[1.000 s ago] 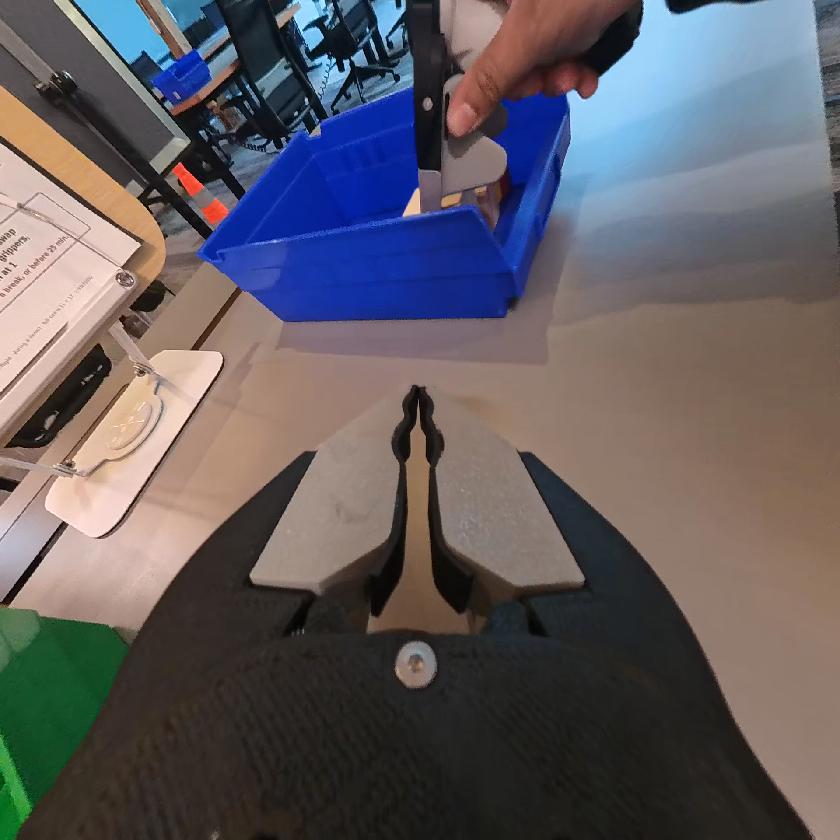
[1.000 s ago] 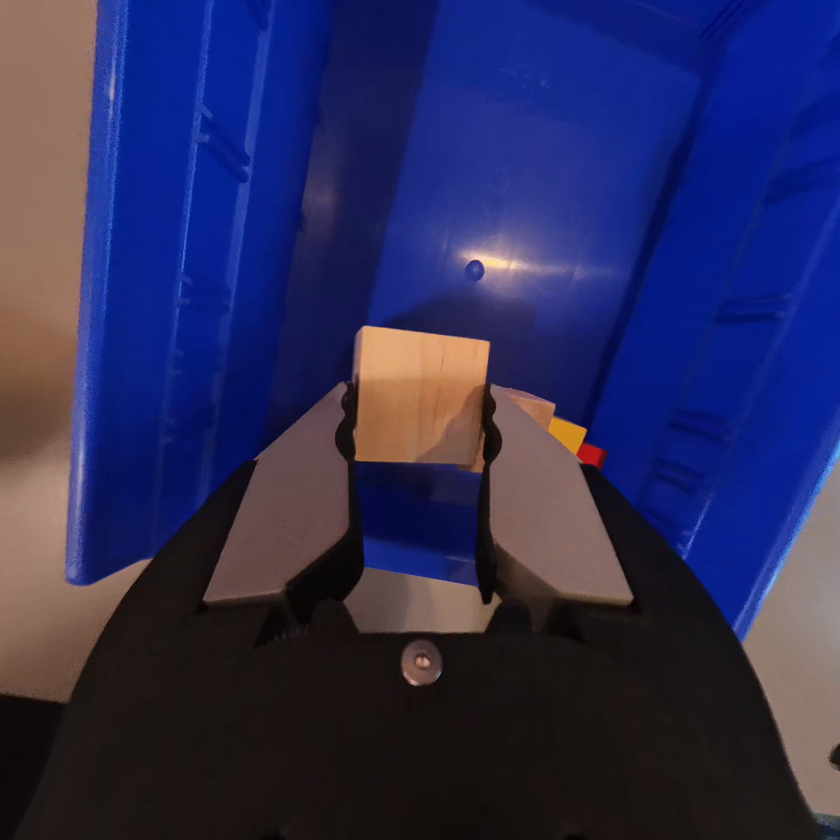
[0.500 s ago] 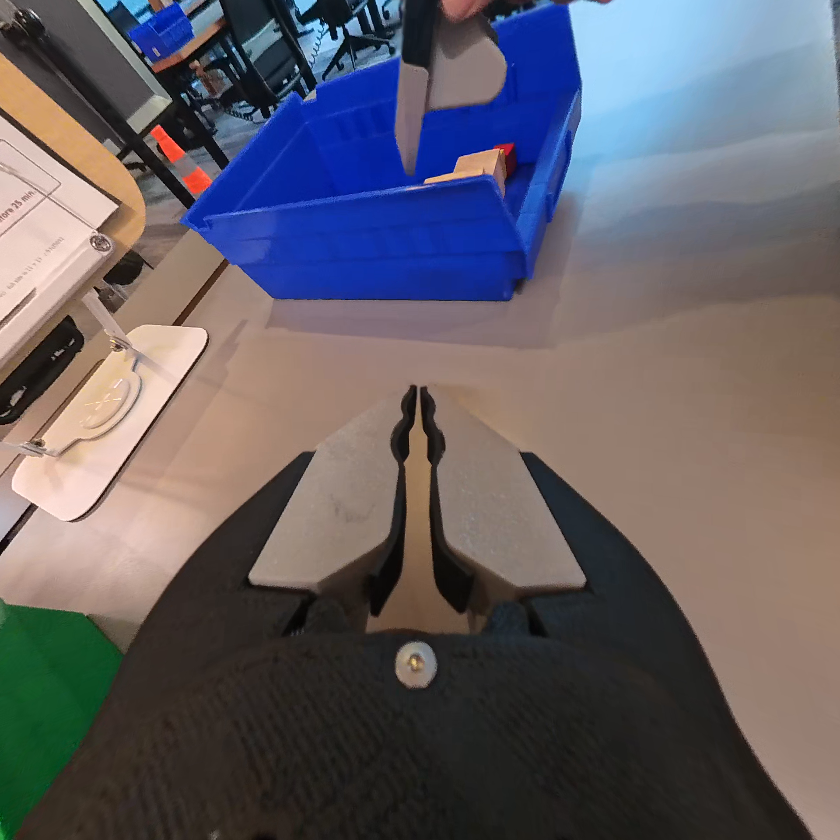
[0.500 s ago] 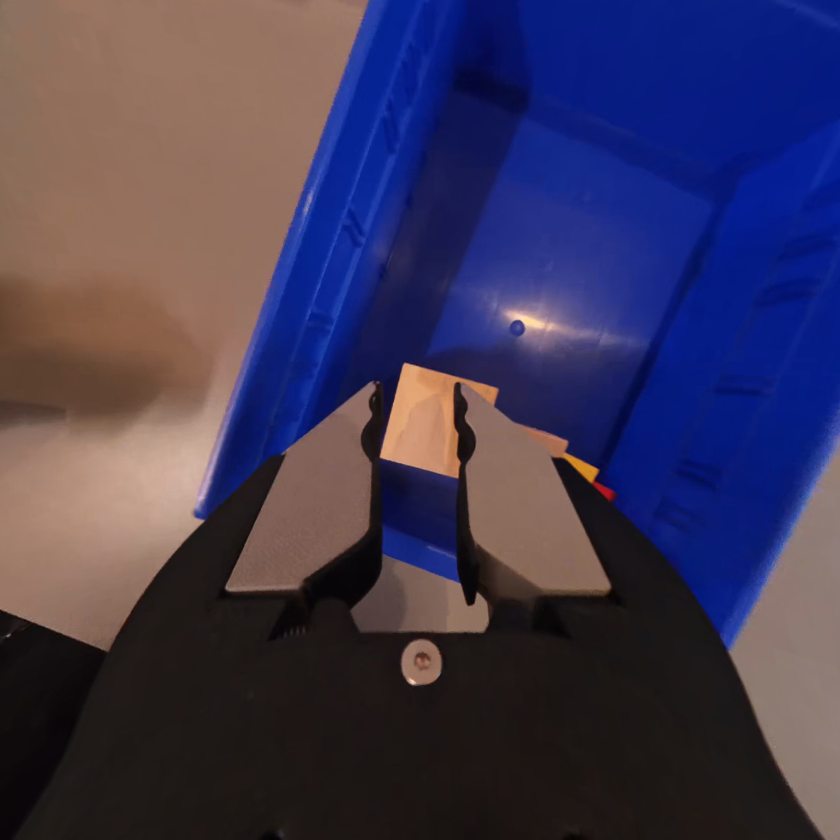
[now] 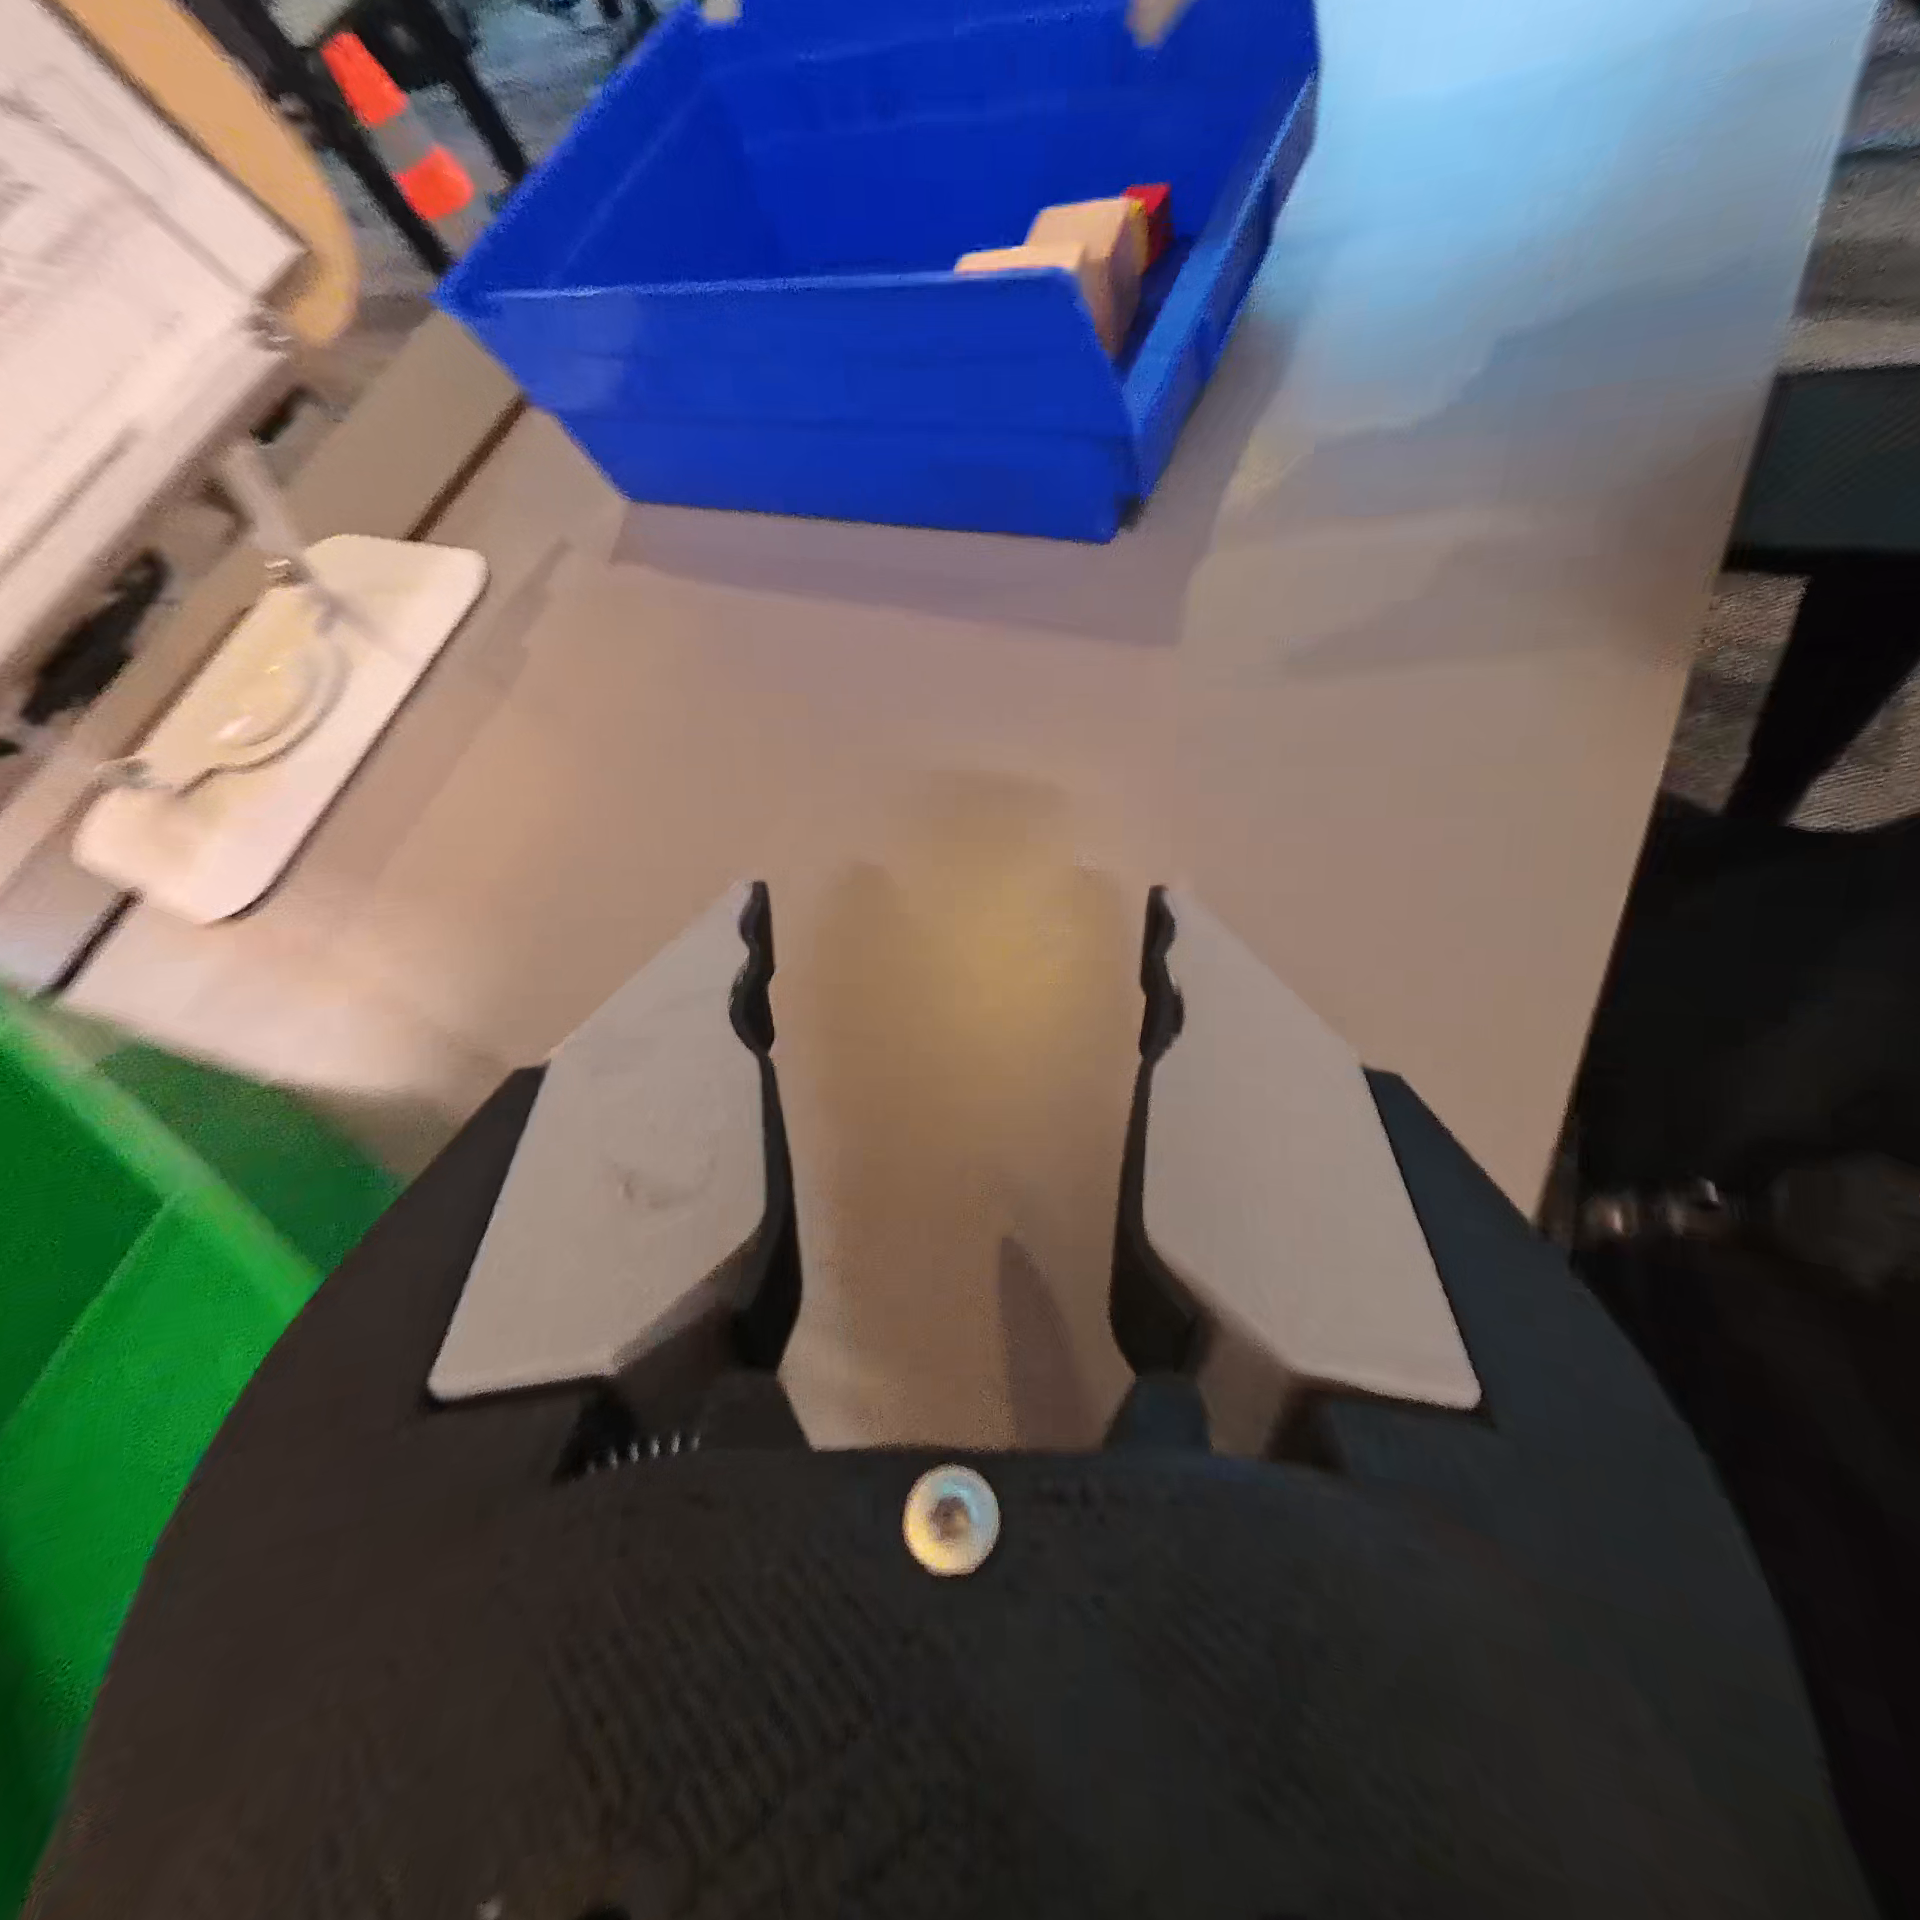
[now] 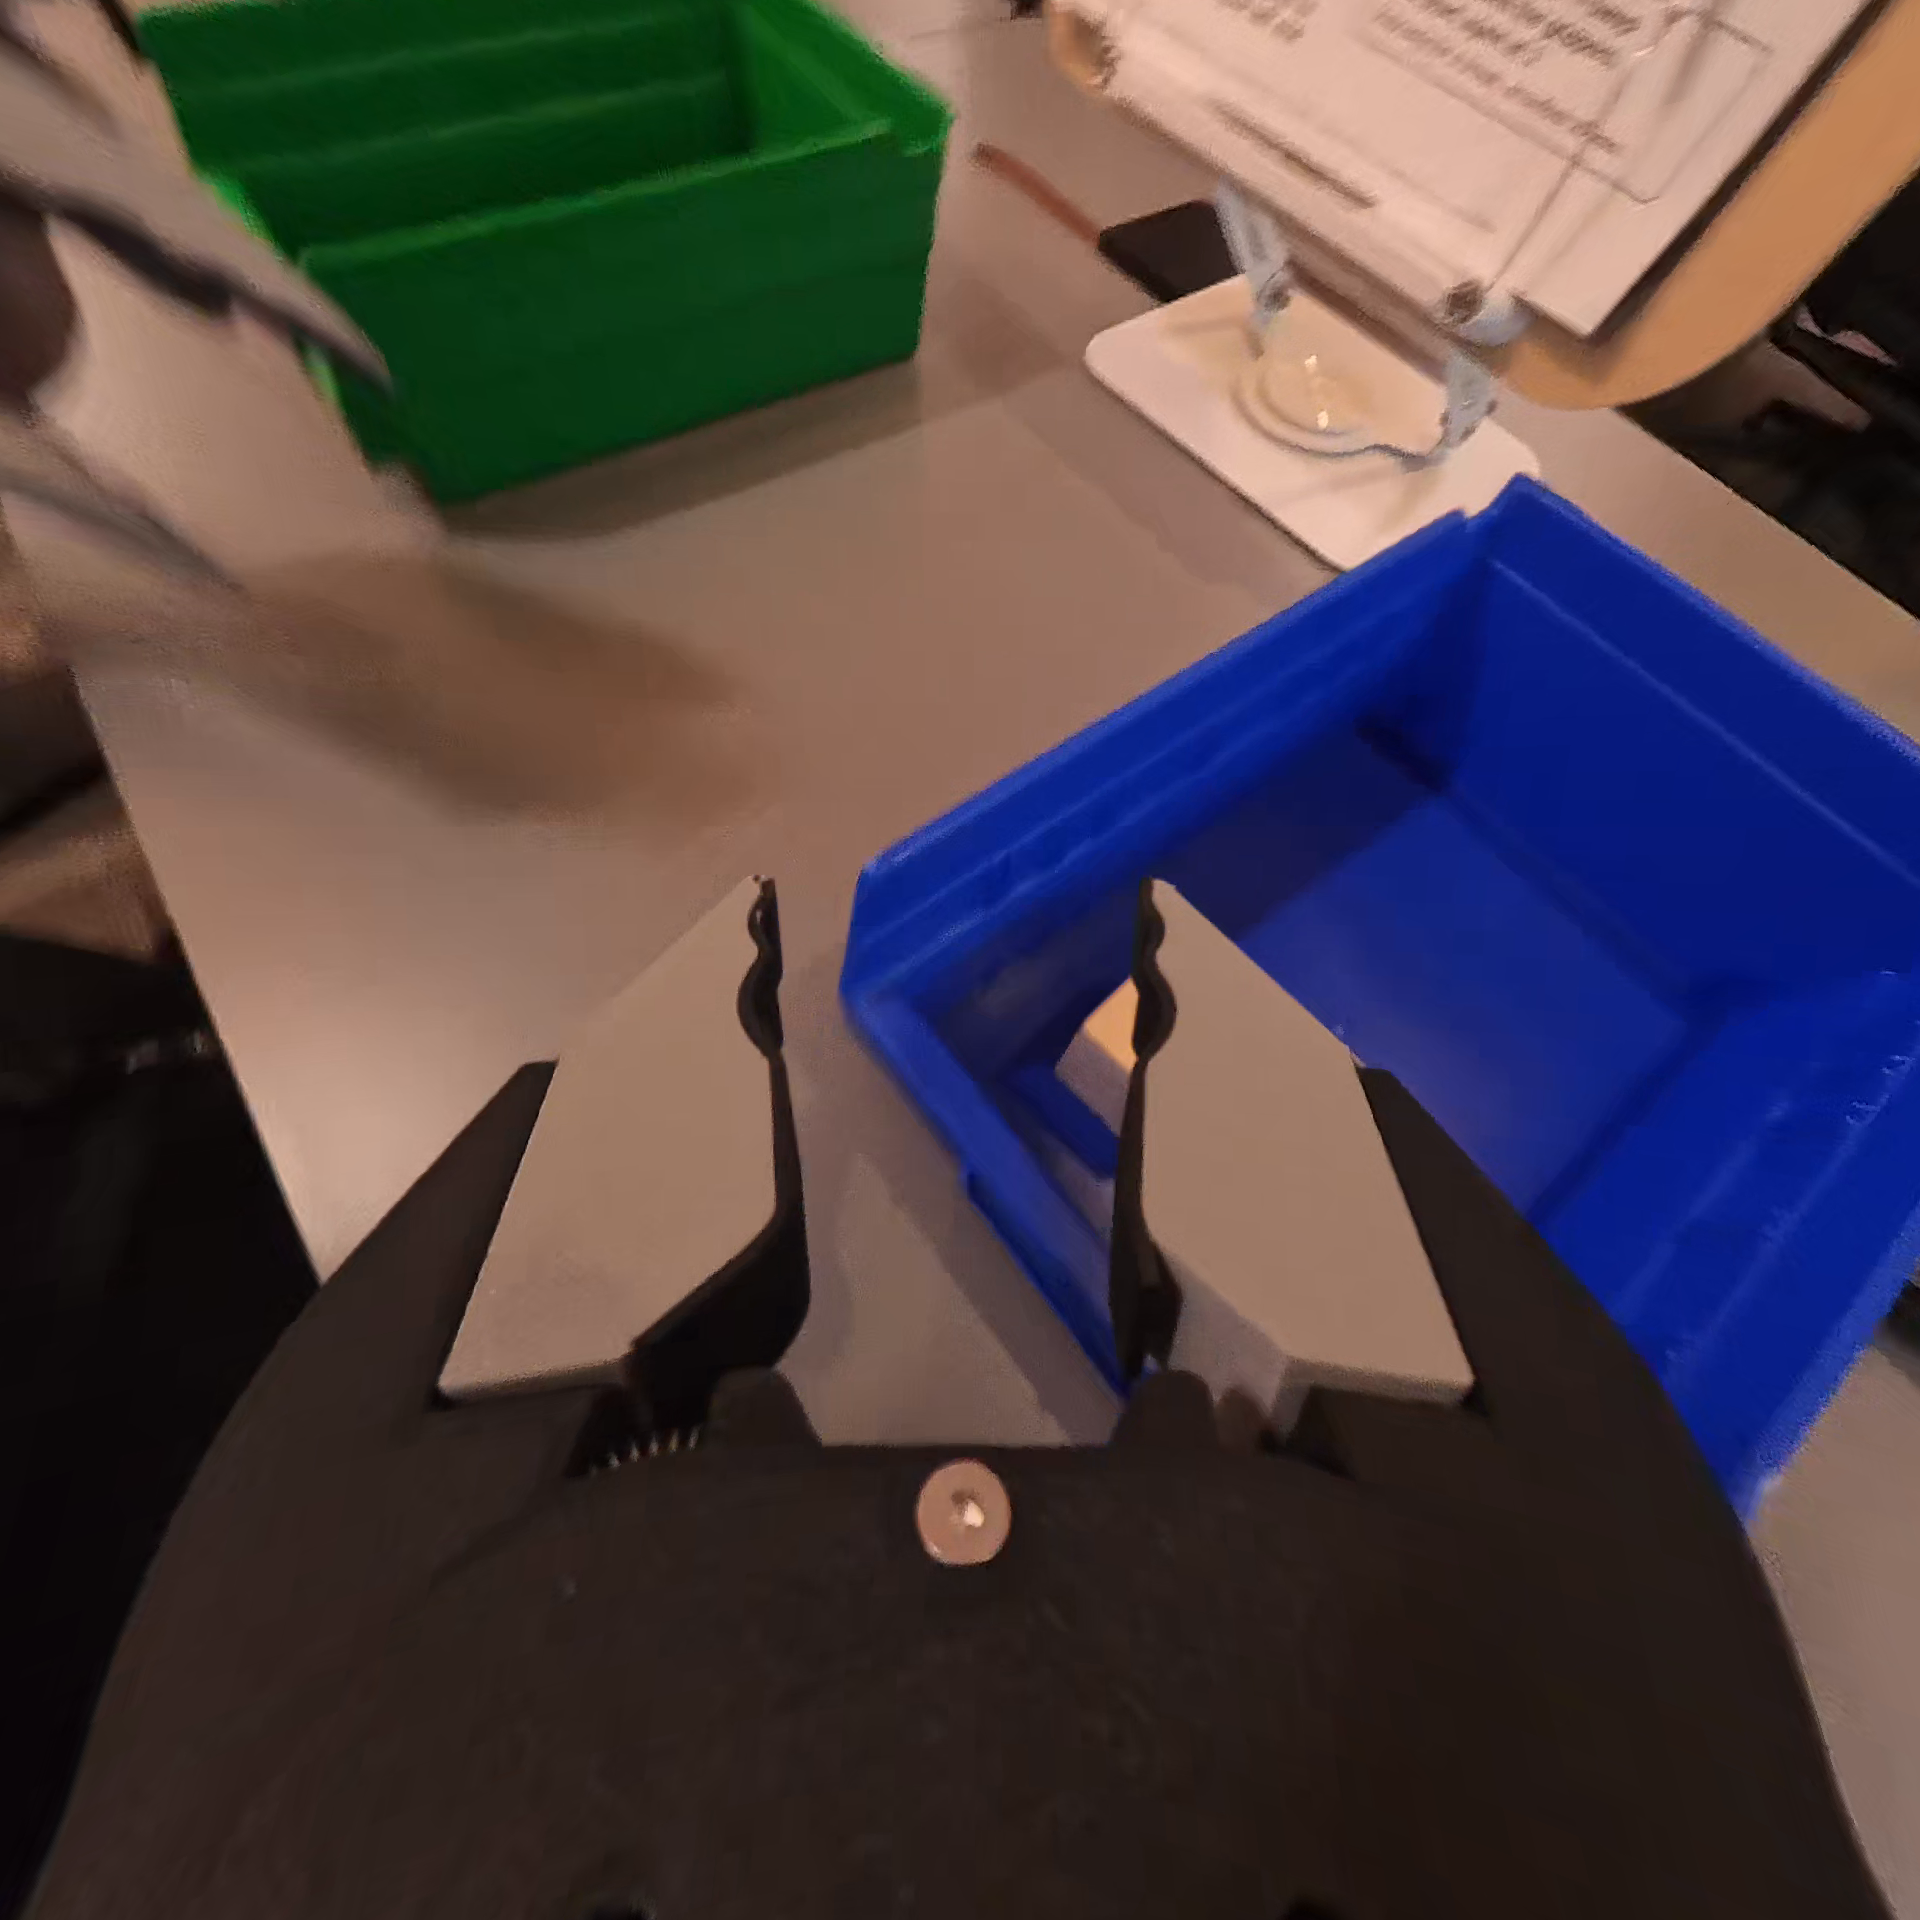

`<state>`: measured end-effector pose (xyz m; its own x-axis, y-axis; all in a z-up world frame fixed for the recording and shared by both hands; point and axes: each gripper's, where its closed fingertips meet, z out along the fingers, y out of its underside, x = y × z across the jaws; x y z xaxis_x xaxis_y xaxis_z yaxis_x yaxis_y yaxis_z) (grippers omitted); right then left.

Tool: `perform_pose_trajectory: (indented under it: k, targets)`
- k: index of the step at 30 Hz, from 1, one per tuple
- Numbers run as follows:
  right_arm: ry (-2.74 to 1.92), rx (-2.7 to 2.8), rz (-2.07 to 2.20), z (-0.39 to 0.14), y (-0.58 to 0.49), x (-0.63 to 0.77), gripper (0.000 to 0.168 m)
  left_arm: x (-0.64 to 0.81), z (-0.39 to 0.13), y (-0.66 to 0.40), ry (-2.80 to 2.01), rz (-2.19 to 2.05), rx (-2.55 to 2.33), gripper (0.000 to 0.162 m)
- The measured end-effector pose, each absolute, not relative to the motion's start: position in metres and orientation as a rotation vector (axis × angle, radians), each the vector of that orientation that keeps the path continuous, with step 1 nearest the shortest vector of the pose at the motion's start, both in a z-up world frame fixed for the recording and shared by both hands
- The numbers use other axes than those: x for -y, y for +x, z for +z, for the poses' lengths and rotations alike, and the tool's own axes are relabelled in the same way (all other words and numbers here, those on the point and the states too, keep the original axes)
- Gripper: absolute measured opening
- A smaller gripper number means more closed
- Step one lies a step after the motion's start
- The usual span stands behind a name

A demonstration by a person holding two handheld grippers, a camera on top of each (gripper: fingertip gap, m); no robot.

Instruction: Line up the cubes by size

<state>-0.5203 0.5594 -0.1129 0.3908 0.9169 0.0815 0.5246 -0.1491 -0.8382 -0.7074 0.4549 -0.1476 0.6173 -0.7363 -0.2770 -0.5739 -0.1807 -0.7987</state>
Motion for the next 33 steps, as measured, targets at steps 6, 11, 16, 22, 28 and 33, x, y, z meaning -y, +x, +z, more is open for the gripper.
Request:
perform_pose_trajectory:
  k: [6, 11, 16, 22, 28, 33]
  targets:
    - [-1.848, 1.293, 0.614, -0.144, -0.497, -0.529, 0.073, -0.424, -0.163, -0.853, -2.362, 0.106, -0.74, 0.121]
    - [-1.898, 0.937, 0.711, -0.12, -0.543, -0.552, 0.088, -0.477, -0.162, -0.811, -2.272, -0.073, -0.491, 0.095]
    - [-2.251, 1.0, 0.286, -0.19, -0.564, -0.582, 0.033, -0.517, -0.209, -0.846, -2.298, 0.322, -0.298, 0.034]
    - [-2.305, 0.929, 0.029, -0.195, -0.524, -0.571, 0.002, -0.494, -0.197, -0.866, -2.24, 0.238, -0.254, 0.003]
    - [-2.242, 1.04, 0.188, -0.194, -0.562, -0.505, 0.001, -0.428, -0.144, -0.896, -2.097, 0.096, -0.151, 0.001]
    - [-2.18, 1.037, 0.252, -0.193, -0.65, -0.485, 0.002, -0.411, -0.072, -0.914, -2.014, 0.089, -0.125, 0.001]
